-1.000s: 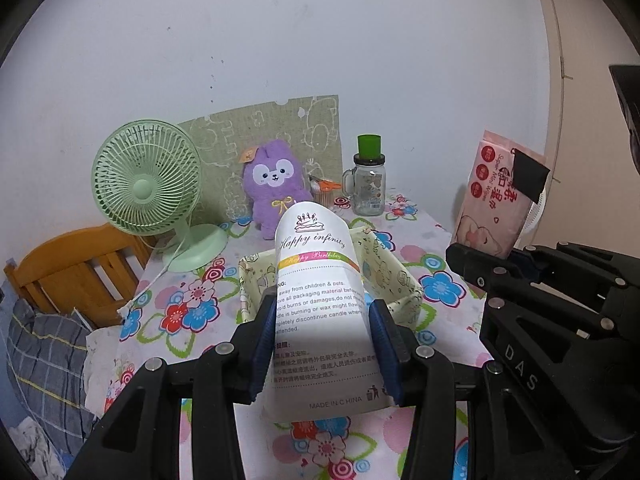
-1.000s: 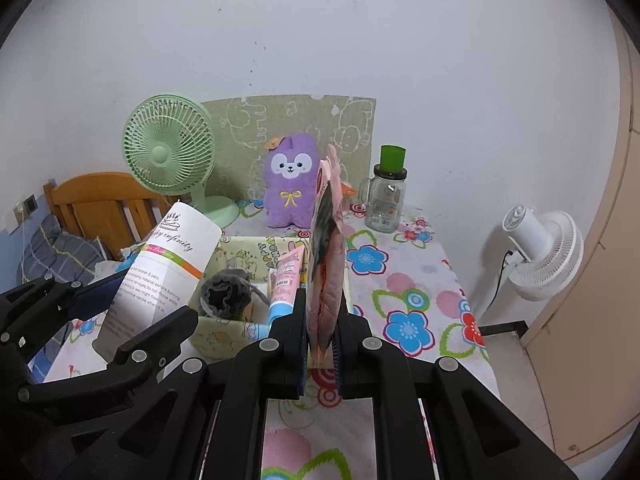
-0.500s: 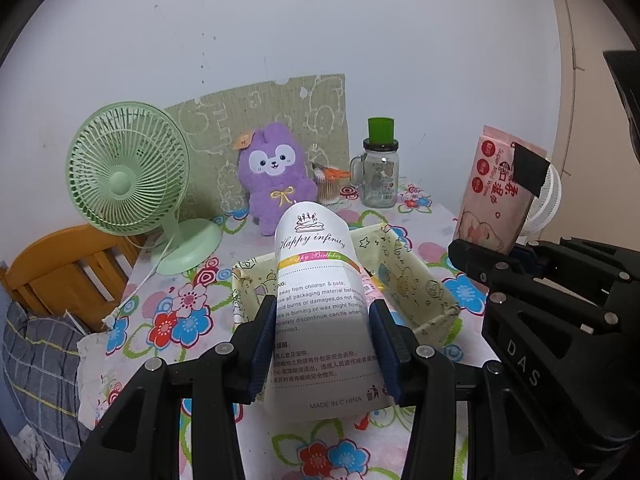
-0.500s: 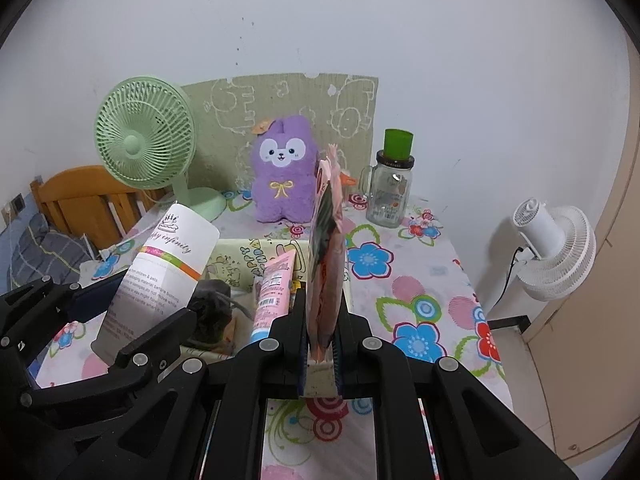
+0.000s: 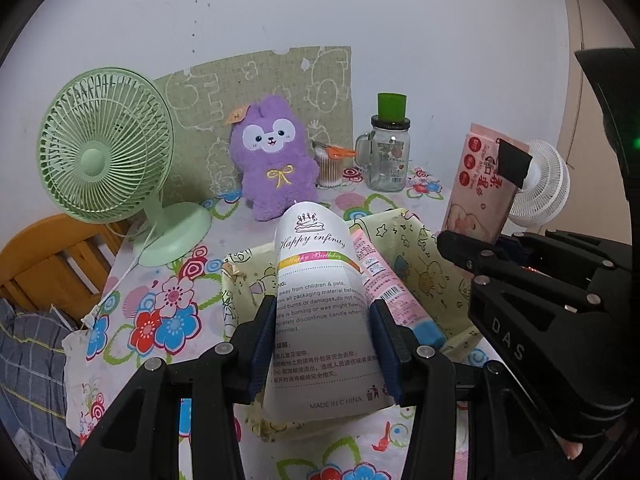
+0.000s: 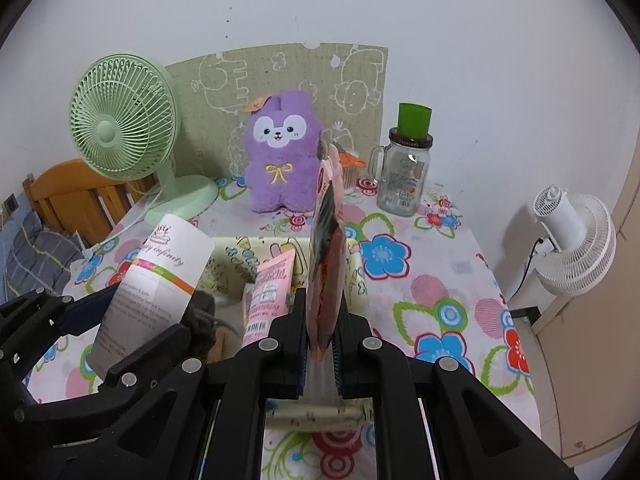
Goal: Organize soft objects
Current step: 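Lower the card and wipes pack into the fabric box and open both grippers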
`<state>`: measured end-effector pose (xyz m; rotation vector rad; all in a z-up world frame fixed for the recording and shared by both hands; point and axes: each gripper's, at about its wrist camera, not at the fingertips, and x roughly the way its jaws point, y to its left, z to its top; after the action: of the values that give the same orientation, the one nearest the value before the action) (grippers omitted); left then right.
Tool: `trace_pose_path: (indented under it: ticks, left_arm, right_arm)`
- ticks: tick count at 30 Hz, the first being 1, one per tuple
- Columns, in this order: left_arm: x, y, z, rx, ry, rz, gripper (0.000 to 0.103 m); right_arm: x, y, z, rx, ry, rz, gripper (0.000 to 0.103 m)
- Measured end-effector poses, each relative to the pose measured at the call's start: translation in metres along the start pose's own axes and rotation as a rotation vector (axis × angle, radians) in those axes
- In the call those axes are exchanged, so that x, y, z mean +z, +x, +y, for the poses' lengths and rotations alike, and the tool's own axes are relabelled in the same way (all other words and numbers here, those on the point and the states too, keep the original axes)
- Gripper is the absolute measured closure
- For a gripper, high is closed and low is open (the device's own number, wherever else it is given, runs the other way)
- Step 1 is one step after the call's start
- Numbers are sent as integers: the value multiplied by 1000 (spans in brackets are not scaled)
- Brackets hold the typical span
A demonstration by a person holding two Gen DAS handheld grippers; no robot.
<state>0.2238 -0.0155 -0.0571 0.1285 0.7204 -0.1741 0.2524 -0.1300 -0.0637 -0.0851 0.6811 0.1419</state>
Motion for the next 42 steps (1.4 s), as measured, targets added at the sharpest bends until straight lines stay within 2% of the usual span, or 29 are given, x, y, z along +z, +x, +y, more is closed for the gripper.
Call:
trace_pose_path:
  ticks: [7,8,9,10,11,12,14,21,27,35,39,42]
  left_arm:
    - [1,17,4,-17,-16,24,55]
    - [1,19,4,-18,-13,24,55]
    - [0,20,3,-17,-9,27,55]
    - [0,22,3,-18,-9,29,54]
    - [0,23,2,-19,-10,31,54]
    - [0,25,2,-19,-12,33,54]
    - [1,28,3,-24,-20,37,52]
    - [3,43,2,-6,-20,55,26]
    - [-1,41,-8,43,37,57,10]
    - [-2,31,-6,75,25,66,7]
    - [-4,22,-5,41,0,76,7]
    - [-6,14,-7,56,0,71,7]
  right_arm:
    - [1,17,-2,34,-9,41,87]
    - [0,18,-2,35,-10,44,81]
    - [0,19,-3,31,-9,45,63]
    - [-1,18,-5,23,-3,37,51]
    - [-1,15,-6,12,2,20,32]
    - [-3,10,-8,-7,7,-13,24]
    - [-4,2,-9,-33,-5,-52,21]
    - [-8,1,-17,-67,-18,-38,21]
    - [-12,3,-22,-67,-6,-21,21]
    - [-16,-6,-17,-51,-14,-20,21]
    - [-16,-17,-12,-48,-27,-29,21]
    - [-17,-26,-10,-47,-29,-31,21]
